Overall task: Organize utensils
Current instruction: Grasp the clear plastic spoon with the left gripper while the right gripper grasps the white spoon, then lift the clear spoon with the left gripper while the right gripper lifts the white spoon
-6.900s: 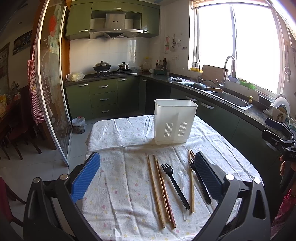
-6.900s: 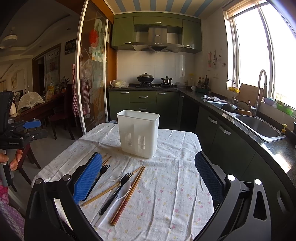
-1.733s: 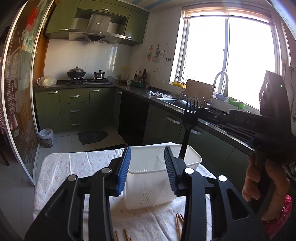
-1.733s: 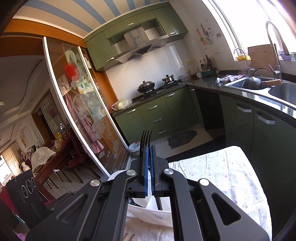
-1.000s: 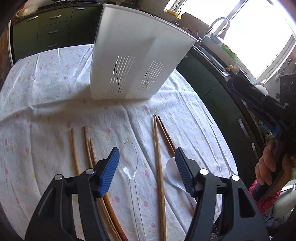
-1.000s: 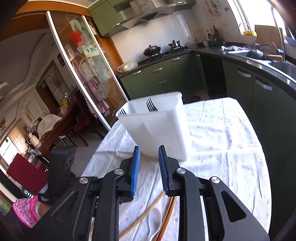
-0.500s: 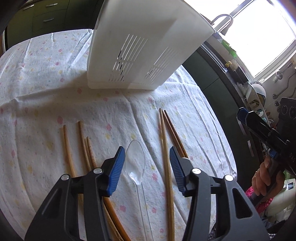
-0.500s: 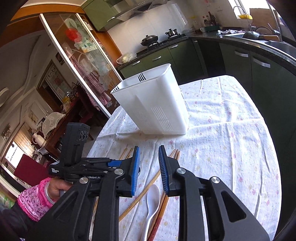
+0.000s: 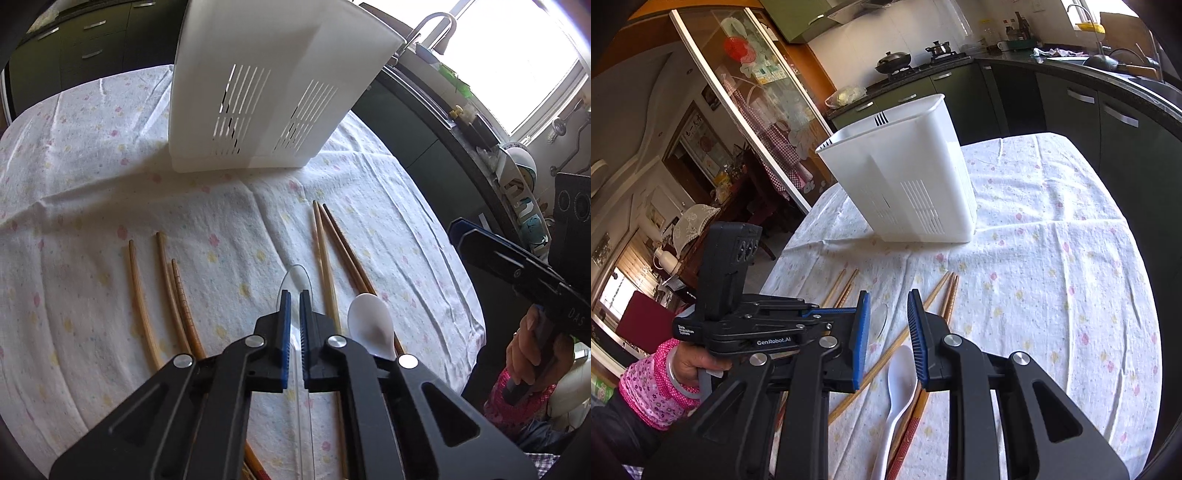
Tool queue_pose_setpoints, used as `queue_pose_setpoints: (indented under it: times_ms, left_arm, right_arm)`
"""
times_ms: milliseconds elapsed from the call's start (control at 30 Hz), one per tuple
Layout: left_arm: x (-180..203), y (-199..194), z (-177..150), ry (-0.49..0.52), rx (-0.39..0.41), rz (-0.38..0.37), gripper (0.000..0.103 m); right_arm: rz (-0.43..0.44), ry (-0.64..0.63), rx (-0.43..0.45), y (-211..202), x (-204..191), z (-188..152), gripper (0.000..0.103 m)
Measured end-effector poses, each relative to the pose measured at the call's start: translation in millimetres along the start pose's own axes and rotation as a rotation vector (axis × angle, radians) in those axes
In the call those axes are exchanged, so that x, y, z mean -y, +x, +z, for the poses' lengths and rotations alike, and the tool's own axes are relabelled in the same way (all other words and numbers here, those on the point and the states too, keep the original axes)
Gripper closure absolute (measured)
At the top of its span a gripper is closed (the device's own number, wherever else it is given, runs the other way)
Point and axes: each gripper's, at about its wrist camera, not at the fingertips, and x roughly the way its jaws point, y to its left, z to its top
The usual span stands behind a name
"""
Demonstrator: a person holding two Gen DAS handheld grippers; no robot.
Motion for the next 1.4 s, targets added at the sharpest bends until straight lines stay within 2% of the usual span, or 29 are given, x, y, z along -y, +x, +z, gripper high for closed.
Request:
queue_pose_setpoints:
  times_ms: [167, 267, 367, 500, 700, 767, 900, 1133, 1400]
  left_arm:
    - [5, -5, 0, 0.017, -0.002, 0.010, 0.102]
    - [6, -7, 1, 0.021, -0.010, 0.033, 0.102]
    - [11, -11, 0, 0.039, 0.003, 0.050, 0.095]
    - [15, -16, 0, 0.064, 0.023, 0.070, 0.077]
    - [21, -13, -1, 0.097, 0.022, 0.105, 0.076]
    - [22, -11, 0, 0.100, 0.018, 0.115, 0.076]
    - [22, -6, 3, 0.097, 0.011, 0.137, 0.067]
    - [16, 9, 12, 0.088, -0.031, 0.196, 0.067]
    - [22, 20, 14, 0.066, -0.044, 0.175, 0.067]
  right_arm:
    - [0.001, -0.029, -0.111, 18, 6, -14, 0.080]
    - [-0.024, -0.068, -0.166, 30, 4, -24, 0.076]
    - [-0.035, -0.081, -0.186, 39, 5, -29, 0.076]
    - [-0.037, -0.104, -0.216, 48, 4, -31, 0.076]
    - [-0.059, -0.123, -0.254, 61, 0, -36, 0.078]
    - [-0.077, -0.131, -0.252, 64, -2, -37, 0.101]
    - [-0.094, -0.120, -0.212, 64, -6, -33, 0.100]
    - [-0.115, -0.094, -0.137, 40, -3, -26, 0.100]
    - [-0.107, -0.070, -0.116, 31, 5, -24, 0.100]
